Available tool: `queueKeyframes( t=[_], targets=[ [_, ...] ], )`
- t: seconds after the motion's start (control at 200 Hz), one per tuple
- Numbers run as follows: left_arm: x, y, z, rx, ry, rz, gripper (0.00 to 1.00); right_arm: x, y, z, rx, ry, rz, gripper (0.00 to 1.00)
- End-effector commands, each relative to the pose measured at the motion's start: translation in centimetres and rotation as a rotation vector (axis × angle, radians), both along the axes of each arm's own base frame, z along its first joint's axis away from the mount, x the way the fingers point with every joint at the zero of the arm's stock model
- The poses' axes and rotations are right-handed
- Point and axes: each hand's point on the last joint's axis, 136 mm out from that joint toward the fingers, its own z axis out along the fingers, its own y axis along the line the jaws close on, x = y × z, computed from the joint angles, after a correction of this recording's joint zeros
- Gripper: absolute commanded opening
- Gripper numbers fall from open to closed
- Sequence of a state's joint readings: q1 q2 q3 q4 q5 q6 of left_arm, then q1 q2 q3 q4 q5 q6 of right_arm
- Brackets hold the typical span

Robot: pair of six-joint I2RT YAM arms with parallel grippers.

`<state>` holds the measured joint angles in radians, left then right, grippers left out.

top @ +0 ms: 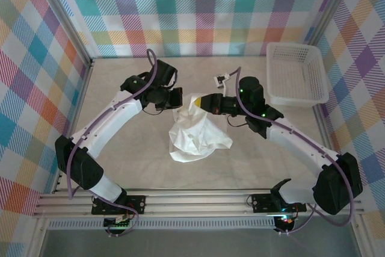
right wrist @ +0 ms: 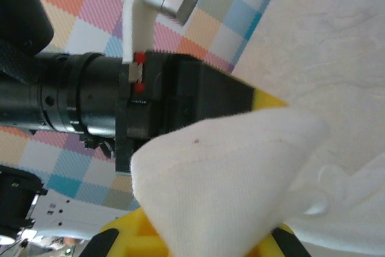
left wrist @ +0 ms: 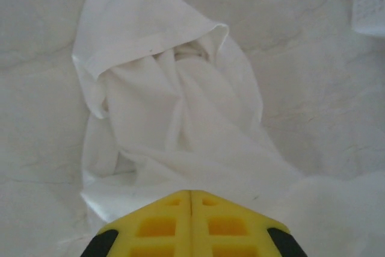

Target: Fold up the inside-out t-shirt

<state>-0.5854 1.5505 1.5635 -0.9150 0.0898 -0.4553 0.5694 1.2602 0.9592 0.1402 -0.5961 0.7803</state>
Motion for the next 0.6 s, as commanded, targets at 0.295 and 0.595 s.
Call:
queueKeyframes(
  t=[0.295,0.595],
  targets=[
    [-2.5,-2.2,4.5,-0.438,-0.032,-0.150,0.09,-0.6,-3.1,-3.6,0.054,0.008,0.026,0.00],
    [-2.1,-4.9,-1.8,-0.239,0.141,-0.210,0.66,-2.5,-2.5,-0.5,0.117,-0.081,0.154,0.00]
  ],
)
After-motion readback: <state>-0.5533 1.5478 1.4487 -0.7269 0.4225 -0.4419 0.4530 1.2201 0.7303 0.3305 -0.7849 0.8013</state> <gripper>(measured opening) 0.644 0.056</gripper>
